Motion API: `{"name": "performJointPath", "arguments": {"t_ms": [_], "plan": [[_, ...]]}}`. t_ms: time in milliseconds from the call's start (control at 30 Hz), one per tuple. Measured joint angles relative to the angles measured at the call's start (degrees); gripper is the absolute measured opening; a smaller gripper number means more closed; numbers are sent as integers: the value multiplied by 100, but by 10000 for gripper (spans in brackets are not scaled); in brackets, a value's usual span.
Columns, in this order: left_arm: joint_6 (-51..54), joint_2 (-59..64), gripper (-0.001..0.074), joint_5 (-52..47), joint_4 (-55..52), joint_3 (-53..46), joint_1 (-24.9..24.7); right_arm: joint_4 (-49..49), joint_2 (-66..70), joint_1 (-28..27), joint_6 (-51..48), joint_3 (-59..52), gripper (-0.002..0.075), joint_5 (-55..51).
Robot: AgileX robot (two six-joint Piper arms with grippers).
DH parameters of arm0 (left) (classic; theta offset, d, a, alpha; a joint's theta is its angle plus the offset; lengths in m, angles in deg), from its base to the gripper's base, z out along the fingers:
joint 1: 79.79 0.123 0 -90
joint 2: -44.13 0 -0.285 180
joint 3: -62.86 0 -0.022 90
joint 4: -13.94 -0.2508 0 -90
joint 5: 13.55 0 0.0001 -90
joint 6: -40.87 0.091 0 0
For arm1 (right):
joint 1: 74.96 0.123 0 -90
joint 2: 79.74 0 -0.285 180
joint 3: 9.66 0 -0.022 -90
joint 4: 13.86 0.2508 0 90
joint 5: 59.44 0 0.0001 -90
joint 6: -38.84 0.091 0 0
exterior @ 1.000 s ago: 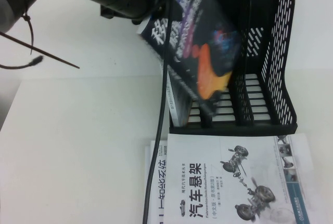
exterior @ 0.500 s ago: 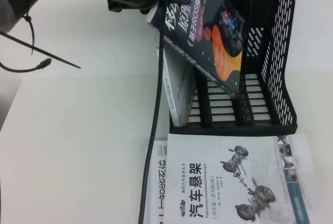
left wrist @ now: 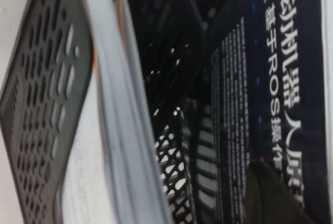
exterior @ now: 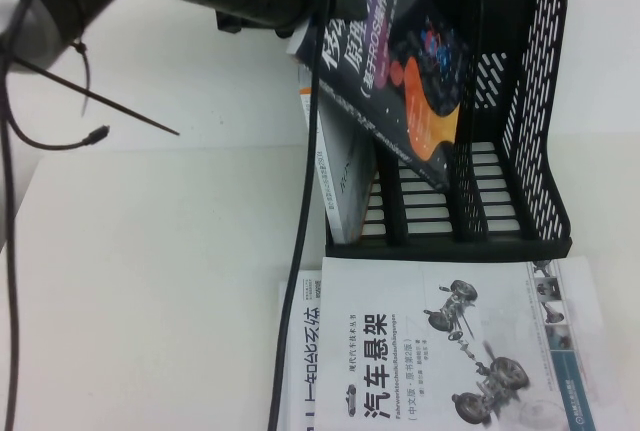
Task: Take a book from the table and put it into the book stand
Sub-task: Place the book on the book shelf
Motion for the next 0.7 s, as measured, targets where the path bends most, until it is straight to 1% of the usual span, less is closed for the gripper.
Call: {"name": "performJointPath", "arguments": {"t_ms": [300,700], "plan": [[0,215,108,138,-111,44,0,3,0,0,18,0,-3,0],[-338,251,108,95,-708,57,-34,60,0,0,66,-39,-3,0]]}}
